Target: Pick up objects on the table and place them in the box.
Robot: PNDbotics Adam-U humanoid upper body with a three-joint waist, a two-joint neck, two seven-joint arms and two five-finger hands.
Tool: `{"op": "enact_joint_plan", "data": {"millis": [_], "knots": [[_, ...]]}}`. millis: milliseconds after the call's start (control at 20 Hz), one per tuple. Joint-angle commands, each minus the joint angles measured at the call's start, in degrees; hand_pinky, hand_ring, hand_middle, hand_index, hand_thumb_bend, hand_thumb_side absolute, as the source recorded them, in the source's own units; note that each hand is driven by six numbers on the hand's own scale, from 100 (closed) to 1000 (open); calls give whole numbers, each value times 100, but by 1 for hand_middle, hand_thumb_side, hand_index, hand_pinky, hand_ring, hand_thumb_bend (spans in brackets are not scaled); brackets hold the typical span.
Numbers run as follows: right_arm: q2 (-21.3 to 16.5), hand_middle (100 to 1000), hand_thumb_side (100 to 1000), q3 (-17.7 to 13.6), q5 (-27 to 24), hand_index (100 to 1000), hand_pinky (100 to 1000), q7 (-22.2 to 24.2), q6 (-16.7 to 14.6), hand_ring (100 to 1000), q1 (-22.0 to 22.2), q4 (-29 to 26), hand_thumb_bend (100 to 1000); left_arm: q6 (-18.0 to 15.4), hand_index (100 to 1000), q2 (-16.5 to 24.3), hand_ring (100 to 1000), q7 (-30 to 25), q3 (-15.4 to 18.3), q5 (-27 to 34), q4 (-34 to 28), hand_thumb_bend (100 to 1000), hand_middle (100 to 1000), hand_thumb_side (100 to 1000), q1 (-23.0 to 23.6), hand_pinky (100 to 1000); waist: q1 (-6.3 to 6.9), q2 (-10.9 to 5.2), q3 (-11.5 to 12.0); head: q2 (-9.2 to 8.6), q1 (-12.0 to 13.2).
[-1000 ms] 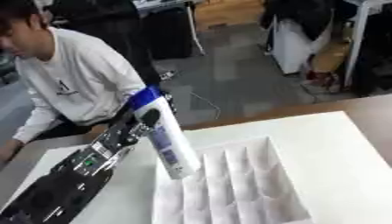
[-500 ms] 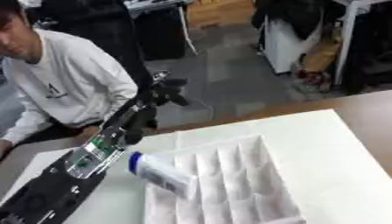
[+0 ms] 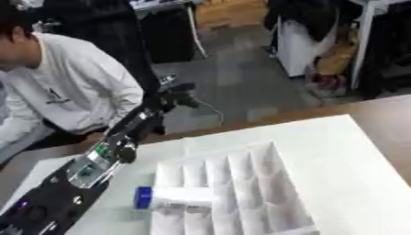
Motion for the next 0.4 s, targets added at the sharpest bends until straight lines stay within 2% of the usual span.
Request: {"op": "enact_joint_plan", "data": {"millis": [50,250,400], "knots": [[-84,483,866,-24,-15,575,471,-3,14,550,-37,-88,581,-123,948,266,766,-57,108,102,-140,937,982,928,2,905,-70,-129,48,-101,-66],[-150,482,863,-57,13,574,470,-52,20,548,60,-88,584,-61,936,533,734,161,167,435,-544,884,967,899,327,872,-106,-148,169,-163,-123],[-210,478,857,-88,39,569,467,-118,18,544,173,-88,588,41,924,784,698,380,207,835,-1163,837,954,886,715,829,-161,-150,290,-235,-160]]}}
